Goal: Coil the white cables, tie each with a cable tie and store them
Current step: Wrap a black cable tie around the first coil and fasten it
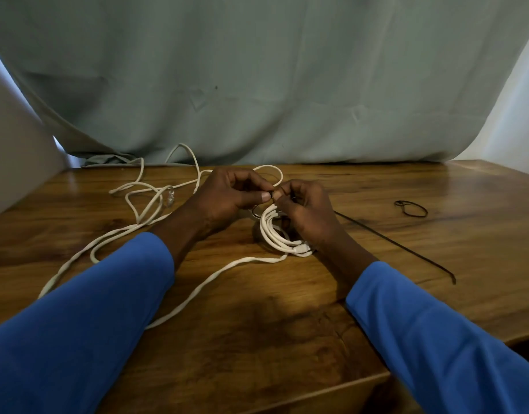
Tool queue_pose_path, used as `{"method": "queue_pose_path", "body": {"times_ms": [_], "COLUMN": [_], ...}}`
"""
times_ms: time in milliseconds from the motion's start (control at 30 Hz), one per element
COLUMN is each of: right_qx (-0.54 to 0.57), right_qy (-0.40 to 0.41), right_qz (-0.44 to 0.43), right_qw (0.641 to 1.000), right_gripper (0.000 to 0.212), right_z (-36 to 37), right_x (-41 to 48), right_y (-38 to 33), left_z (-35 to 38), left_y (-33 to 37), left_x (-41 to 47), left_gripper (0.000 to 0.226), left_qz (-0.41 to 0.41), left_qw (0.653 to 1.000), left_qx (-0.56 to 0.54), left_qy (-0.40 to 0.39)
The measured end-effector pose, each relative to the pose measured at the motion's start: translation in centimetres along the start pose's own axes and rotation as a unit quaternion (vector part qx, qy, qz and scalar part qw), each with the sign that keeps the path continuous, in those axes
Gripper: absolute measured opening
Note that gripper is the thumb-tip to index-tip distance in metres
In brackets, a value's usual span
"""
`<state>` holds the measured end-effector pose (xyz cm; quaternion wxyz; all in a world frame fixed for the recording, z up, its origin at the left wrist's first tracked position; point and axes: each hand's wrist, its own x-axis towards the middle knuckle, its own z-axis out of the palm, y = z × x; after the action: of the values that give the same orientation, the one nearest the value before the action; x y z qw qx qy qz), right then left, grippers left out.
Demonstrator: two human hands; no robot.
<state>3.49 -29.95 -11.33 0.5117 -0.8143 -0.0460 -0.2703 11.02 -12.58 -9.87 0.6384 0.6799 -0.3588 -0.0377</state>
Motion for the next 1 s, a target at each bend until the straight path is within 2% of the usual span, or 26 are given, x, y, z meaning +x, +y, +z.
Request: {"method": "queue_pose_path", "body": {"times_ms": [100,433,767,867,1000], "right_qx": [-0.005,0.018,0.041,0.042,0.043], "right_qy": [0.007,0.000,0.006,0.004,-0.003], "right_qz": [-0.005,0.011,0.014,0.016,0.020], "right_qw": [1.000,1.000,0.999,0.999,0.999], "right_gripper": [0.014,0.015,0.015,0.016,0.014], "right_z": [0.01,-0.05,-0.10,-0.17,-0.33], "right_x": [-0.06,-0.26,-0.18,-0.14,0.04], "right_y": [-0.04,-0.41,-0.35,-0.33,-0.19], "left_z": [-0.05,-0.08,0.24,-0.01,0.05], "left_y": [-0.36,-0.35,-0.31,-0.58,-0.53], "left_x": [0.13,0.14,0.32,0.31,0.47], "left_gripper": [0.020,0.024,0.015,0.013,0.016], "left_qz": [-0.002,-0.035,-0.057,-0.019,0.076], "left_qw": [1.000,0.999,0.998,0.999,0.986], "left_qx": [0.014,-0.034,0.006,0.018,0.147], "left_qy": [0.001,-0.001,0.016,0.021,0.027]}}
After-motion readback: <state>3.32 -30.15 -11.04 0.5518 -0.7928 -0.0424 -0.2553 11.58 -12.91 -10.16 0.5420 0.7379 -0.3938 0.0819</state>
